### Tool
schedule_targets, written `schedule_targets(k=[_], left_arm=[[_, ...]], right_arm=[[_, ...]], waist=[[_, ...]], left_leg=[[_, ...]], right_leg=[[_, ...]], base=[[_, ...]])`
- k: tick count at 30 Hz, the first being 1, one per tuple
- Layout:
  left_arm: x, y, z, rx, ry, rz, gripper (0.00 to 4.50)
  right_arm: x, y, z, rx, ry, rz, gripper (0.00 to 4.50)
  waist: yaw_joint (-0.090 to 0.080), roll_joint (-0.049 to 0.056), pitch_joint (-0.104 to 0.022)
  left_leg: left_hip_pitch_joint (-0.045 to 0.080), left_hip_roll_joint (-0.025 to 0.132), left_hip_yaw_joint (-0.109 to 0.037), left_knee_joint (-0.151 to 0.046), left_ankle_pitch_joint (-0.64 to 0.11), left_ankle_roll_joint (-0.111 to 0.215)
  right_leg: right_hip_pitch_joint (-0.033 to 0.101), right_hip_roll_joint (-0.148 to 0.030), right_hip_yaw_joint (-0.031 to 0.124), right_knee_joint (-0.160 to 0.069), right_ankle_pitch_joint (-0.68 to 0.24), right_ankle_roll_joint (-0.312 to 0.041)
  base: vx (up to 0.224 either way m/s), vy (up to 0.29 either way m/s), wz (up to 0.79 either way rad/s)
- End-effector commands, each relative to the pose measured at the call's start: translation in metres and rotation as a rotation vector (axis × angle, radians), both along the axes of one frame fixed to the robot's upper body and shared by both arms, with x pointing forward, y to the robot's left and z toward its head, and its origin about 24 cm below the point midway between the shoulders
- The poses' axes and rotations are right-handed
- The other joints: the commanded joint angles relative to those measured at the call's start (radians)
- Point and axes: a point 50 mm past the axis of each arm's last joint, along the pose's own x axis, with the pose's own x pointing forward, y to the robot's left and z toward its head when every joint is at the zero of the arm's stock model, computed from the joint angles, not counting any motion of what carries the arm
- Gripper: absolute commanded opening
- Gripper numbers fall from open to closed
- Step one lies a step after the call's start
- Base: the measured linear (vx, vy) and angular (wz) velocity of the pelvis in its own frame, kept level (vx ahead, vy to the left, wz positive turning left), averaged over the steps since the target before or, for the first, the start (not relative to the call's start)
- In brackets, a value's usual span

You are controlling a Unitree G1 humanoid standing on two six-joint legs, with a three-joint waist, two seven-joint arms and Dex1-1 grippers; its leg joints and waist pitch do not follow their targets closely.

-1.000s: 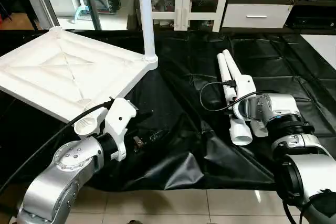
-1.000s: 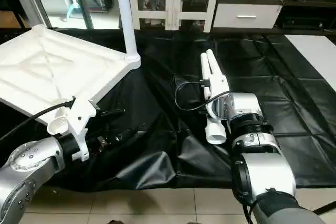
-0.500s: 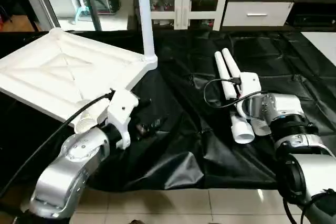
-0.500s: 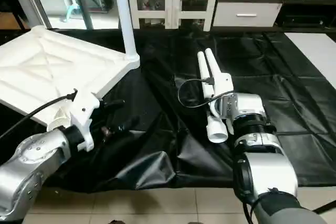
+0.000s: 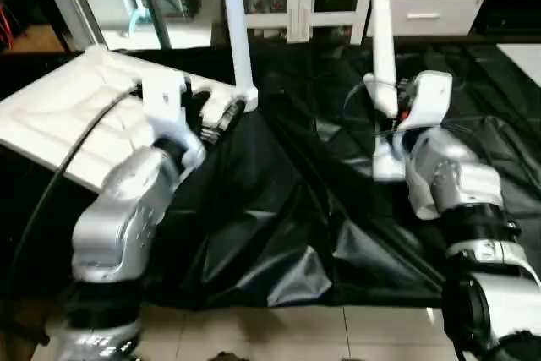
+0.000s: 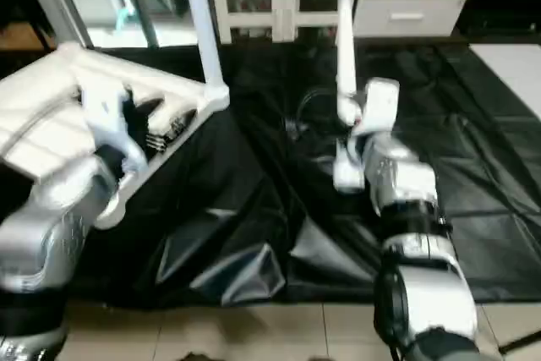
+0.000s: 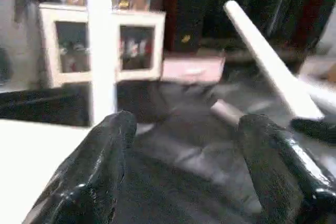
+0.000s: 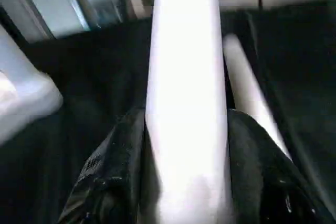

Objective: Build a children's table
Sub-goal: Pick table leg

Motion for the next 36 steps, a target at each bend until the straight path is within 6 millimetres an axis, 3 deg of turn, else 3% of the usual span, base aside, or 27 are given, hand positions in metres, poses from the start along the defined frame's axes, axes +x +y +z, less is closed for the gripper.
schedule_targets(k=[1, 3, 4, 5, 6, 7, 8, 9, 11, 12, 15, 20, 21, 23, 26, 32, 33, 36], left_arm=[[0.002, -0.007, 0.009, -0.116, 0.017, -0.059, 3.86], [0.000, -0.021, 0.021, -0.234, 0.009, -0.167, 3.92], [-0.002, -0.032, 0.029, -0.282, 0.013, -0.241, 3.92], [-0.002, -0.032, 0.029, -0.282, 0.013, -0.241, 4.13], [-0.003, -0.035, 0.031, -0.294, 0.014, -0.269, 4.21], [-0.002, -0.043, 0.036, -0.304, 0.024, -0.324, 4.23], [-0.002, -0.045, 0.037, -0.308, 0.025, -0.336, 4.23], [0.000, -0.047, 0.041, -0.356, 0.028, -0.348, 4.29], [0.003, -0.049, 0.048, -0.439, 0.042, -0.371, 4.50], [0.003, -0.049, 0.050, -0.456, 0.038, -0.380, 4.50], [0.006, -0.050, 0.055, -0.485, 0.038, -0.391, 4.50], [0.010, -0.047, 0.059, -0.501, 0.042, -0.375, 4.50], [0.013, -0.044, 0.060, -0.512, 0.040, -0.349, 4.50], [0.014, -0.042, 0.062, -0.522, 0.032, -0.345, 4.50], [0.018, -0.035, 0.066, -0.531, -0.001, -0.297, 4.50], [0.023, -0.028, 0.065, -0.558, 0.014, -0.251, 4.01], [0.023, -0.028, 0.065, -0.558, 0.014, -0.251, 3.77], [0.023, -0.028, 0.064, -0.573, 0.024, -0.267, 3.72]], right_arm=[[-0.004, 0.013, 0.017, -0.006, -0.132, 0.087, 1.78], [-0.015, 0.027, 0.031, -0.053, -0.257, 0.214, 1.78], [-0.027, 0.040, 0.037, -0.133, -0.348, 0.334, 1.78], [-0.027, 0.040, 0.037, -0.133, -0.348, 0.334, 1.78], [-0.032, 0.044, 0.038, -0.174, -0.384, 0.376, 1.78], [-0.043, 0.048, 0.043, -0.249, -0.475, 0.423, 1.78], [-0.045, 0.048, 0.045, -0.266, -0.499, 0.436, 1.78], [-0.049, 0.049, 0.047, -0.294, -0.532, 0.454, 1.78], [-0.054, 0.052, 0.050, -0.338, -0.577, 0.492, 1.78], [-0.056, 0.053, 0.052, -0.358, -0.597, 0.503, 1.78], [-0.061, 0.058, 0.055, -0.377, -0.636, 0.536, 1.78], [-0.070, 0.063, 0.055, -0.428, -0.683, 0.587, 1.78], [-0.073, 0.065, 0.052, -0.434, -0.685, 0.603, 1.78], [-0.074, 0.066, 0.049, -0.459, -0.683, 0.618, 1.78], [-0.076, 0.067, 0.045, -0.483, -0.679, 0.634, 1.78], [-0.077, 0.067, 0.043, -0.492, -0.679, 0.629, 1.78], [-0.077, 0.067, 0.043, -0.492, -0.679, 0.629, 1.78], [-0.077, 0.067, 0.043, -0.500, -0.681, 0.628, 1.78]], waist=[[0.008, -0.010, -0.076], [0.013, -0.011, -0.078], [0.019, -0.017, -0.076], [0.026, -0.016, -0.076], [0.020, -0.019, -0.073], [0.020, -0.045, -0.073], [0.029, -0.030, -0.070], [0.027, -0.028, -0.067], [0.025, -0.030, -0.066], [0.024, -0.039, -0.064], [0.019, -0.027, -0.063], [0.017, -0.030, -0.066], [0.019, -0.025, -0.067], [0.020, -0.028, -0.066], [0.019, -0.024, -0.065], [0.019, -0.022, -0.067], [0.019, -0.022, -0.067], [0.019, -0.022, -0.068]], left_leg=[[0.028, 0.097, -0.037, -0.084, -0.095, 0.058], [0.029, 0.100, -0.039, -0.085, -0.094, 0.072], [0.027, 0.103, -0.038, -0.085, -0.102, 0.079], [0.031, 0.107, -0.039, -0.084, -0.103, 0.082], [0.025, 0.105, -0.041, -0.087, -0.101, 0.091], [0.029, 0.106, -0.034, -0.087, -0.109, 0.096], [0.029, 0.107, -0.035, -0.087, -0.128, 0.089], [0.032, 0.107, -0.035, -0.090, -0.151, 0.078], [0.034, 0.106, -0.036, -0.093, -0.163, 0.068], [0.037, 0.106, -0.033, -0.096, -0.182, 0.056], [0.033, 0.105, -0.039, -0.100, -0.188, 0.057], [0.031, 0.104, -0.039, -0.098, -0.162, 0.066], [0.032, 0.104, -0.038, -0.097, -0.158, 0.068], [0.033, 0.105, -0.037, -0.096, -0.161, 0.073], [0.030, 0.106, -0.041, -0.097, -0.161, 0.078], [0.033, 0.106, -0.041, -0.096, -0.163, 0.073], [0.031, 0.106, -0.041, -0.097, -0.161, 0.074], [0.032, 0.106, -0.040, -0.095, -0.156, 0.077]], right_leg=[[0.037, -0.057, 0.021, -0.050, 0.081, -0.309], [0.036, -0.057, 0.021, -0.050, 0.081, -0.314], [0.039, -0.061, 0.022, -0.051, 0.065, -0.310], [0.037, -0.062, 0.023, -0.052, 0.062, -0.300], [0.038, -0.060, 0.023, -0.053, 0.056, -0.300], [0.035, -0.060, 0.024, -0.061, 0.028, -0.293], [0.033, -0.067, 0.028, -0.061, -0.022, -0.289], [0.029, -0.063, 0.028, -0.064, -0.058, -0.285], [0.029, -0.057, 0.026, -0.066, -0.066, -0.282], [0.026, -0.054, 0.027, -0.069, -0.067, -0.280], [0.029, -0.054, 0.025, -0.067, -0.062, -0.262], [0.034, -0.057, 0.026, -0.069, -0.023, -0.257], [0.032, -0.058, 0.027, -0.069, -0.021, -0.258], [0.033, -0.058, 0.027, -0.070, -0.019, -0.259], [0.034, -0.058, 0.026, -0.069, -0.015, -0.263], [0.035, -0.058, 0.026, -0.067, 0.003, -0.269], [0.036, -0.058, 0.025, -0.066, 0.006, -0.270], [0.036, -0.058, 0.025, -0.065, 0.016, -0.275]], base=[[0.000, 0.000, 0.00], [0.000, 0.000, 0.00], [0.000, 0.000, 0.00], [0.000, 0.000, 0.00], [0.000, 0.000, 0.00], [0.000, 0.000, 0.00], [0.000, 0.000, 0.00], [0.000, 0.000, 0.00], [0.000, 0.000, 0.00], [0.000, 0.000, 0.00], [0.000, 0.000, 0.00], [0.000, 0.000, 0.00], [0.000, 0.000, 0.00], [0.000, 0.000, 0.00], [0.000, 0.000, 0.00], [0.000, 0.000, 0.00], [0.000, 0.000, 0.00], [0.000, 0.000, 0.00]])
